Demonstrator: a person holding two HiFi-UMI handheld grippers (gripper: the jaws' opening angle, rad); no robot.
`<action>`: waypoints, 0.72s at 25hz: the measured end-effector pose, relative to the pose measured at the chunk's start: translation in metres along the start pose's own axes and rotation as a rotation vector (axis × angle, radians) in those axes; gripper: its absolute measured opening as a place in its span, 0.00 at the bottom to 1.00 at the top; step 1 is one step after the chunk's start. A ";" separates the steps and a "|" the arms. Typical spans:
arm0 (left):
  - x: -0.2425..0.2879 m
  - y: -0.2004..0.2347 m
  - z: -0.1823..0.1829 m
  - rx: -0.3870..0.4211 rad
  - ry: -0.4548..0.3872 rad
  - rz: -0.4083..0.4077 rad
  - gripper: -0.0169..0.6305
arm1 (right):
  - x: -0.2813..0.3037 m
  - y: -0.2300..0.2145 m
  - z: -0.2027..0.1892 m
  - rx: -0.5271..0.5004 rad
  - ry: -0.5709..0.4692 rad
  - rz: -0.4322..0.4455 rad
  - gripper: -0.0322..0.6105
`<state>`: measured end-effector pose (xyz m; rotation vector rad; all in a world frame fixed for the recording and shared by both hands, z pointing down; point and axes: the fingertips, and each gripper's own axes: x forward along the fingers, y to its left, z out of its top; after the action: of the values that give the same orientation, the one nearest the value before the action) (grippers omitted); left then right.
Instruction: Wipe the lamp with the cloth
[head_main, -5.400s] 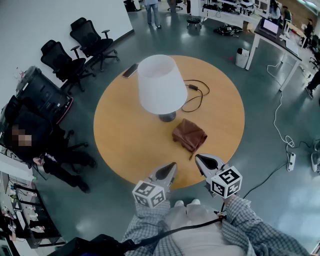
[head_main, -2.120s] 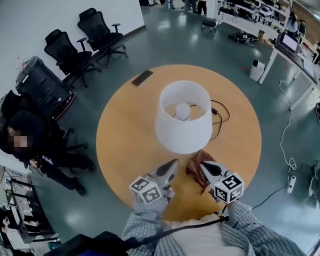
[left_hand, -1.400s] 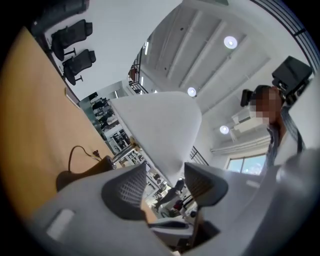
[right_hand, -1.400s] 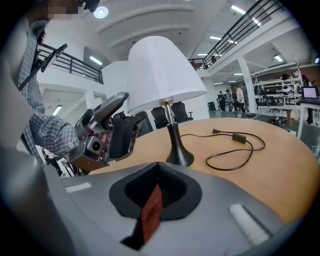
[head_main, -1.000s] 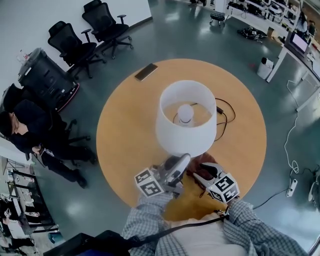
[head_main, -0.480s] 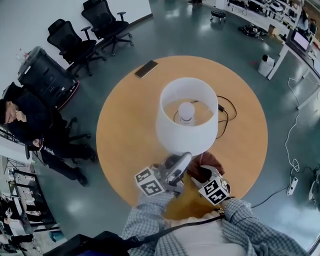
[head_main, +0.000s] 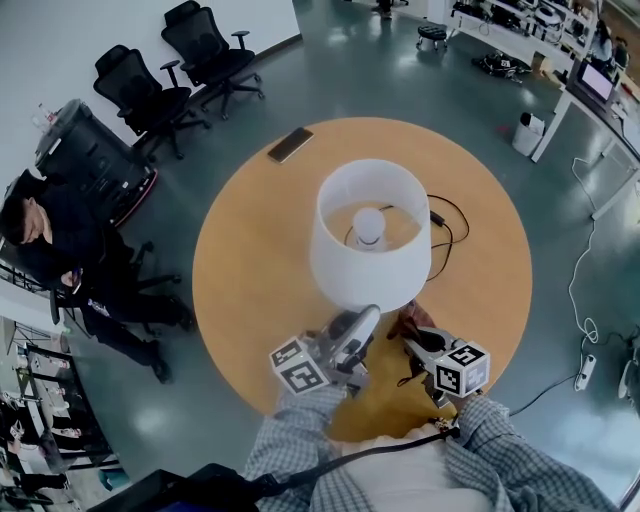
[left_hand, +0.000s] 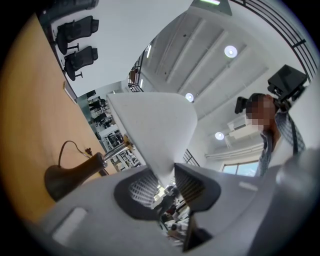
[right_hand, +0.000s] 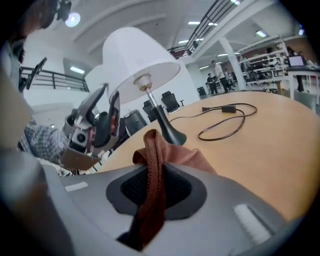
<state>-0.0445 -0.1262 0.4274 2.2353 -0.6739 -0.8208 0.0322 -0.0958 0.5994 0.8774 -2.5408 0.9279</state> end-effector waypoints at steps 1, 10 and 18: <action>0.000 0.000 0.000 -0.002 -0.001 0.003 0.19 | -0.008 -0.001 0.010 0.033 -0.049 0.000 0.15; -0.002 0.003 -0.002 -0.003 -0.009 0.015 0.19 | -0.111 0.018 0.182 -0.035 -0.537 -0.045 0.14; -0.001 0.004 -0.002 0.007 0.000 0.023 0.19 | -0.116 0.086 0.287 -0.370 -0.680 -0.026 0.15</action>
<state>-0.0447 -0.1270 0.4323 2.2299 -0.7026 -0.8087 0.0481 -0.1818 0.2904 1.2523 -3.0880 0.1224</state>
